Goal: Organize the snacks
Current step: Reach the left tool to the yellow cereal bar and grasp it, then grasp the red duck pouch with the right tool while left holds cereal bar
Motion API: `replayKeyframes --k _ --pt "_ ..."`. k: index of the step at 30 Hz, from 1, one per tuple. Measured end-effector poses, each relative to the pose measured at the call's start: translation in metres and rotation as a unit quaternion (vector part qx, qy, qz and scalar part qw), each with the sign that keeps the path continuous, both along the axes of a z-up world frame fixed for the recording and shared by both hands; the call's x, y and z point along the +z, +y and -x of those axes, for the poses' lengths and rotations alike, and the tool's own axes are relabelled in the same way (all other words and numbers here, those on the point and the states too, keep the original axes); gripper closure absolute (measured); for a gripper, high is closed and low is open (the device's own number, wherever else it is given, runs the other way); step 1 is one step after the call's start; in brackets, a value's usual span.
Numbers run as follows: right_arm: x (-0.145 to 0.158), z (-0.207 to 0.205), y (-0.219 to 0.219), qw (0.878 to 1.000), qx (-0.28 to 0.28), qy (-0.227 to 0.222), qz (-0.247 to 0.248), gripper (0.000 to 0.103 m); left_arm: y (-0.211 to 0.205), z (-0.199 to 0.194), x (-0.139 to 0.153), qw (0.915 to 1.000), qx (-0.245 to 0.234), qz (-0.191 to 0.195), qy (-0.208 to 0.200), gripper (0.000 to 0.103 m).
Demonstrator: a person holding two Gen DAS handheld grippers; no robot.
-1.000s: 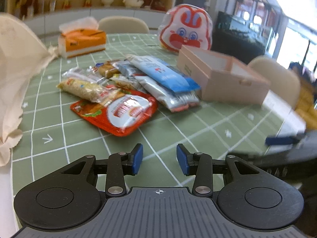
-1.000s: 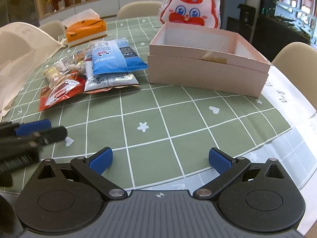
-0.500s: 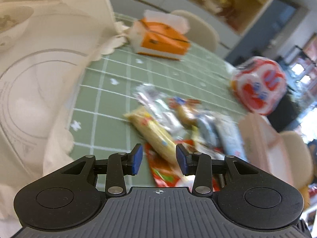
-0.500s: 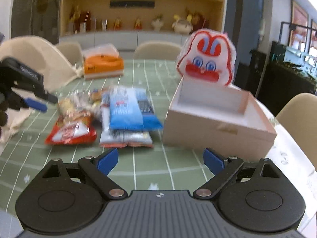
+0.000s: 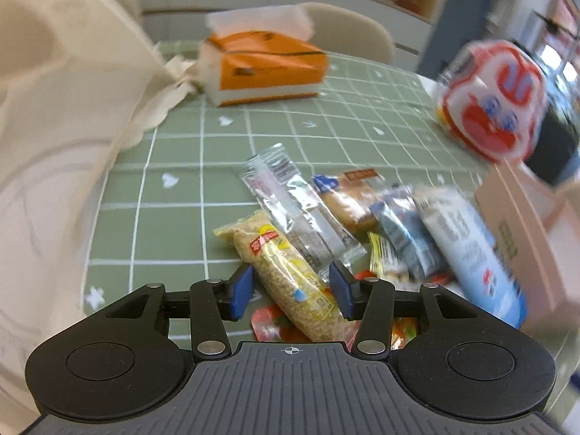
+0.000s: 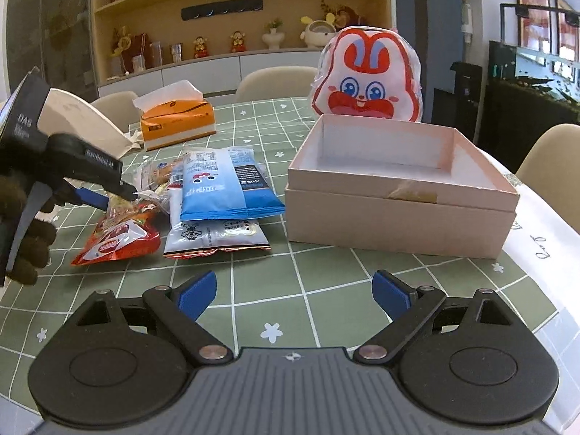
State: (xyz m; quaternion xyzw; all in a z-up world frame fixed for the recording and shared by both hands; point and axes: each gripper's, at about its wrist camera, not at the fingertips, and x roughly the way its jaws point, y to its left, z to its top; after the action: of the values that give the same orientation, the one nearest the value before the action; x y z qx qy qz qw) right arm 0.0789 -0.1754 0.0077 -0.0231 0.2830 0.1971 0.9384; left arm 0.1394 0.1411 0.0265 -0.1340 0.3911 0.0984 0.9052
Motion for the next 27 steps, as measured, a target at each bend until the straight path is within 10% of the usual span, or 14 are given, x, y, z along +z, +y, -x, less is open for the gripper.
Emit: replayKeyframes --k 11,27 --pt "0.001 0.005 0.004 1.000 0.014 -0.011 0.007 0.010 0.012 0.032 -0.008 0.9962 -0.050 -0.070 -0.010 0.063" --pt "0.038 0.000 0.113 0.983 0.181 0.023 0.018 0.009 0.029 0.133 -0.009 0.9955 -0.072 0.016 -0.059 0.068"
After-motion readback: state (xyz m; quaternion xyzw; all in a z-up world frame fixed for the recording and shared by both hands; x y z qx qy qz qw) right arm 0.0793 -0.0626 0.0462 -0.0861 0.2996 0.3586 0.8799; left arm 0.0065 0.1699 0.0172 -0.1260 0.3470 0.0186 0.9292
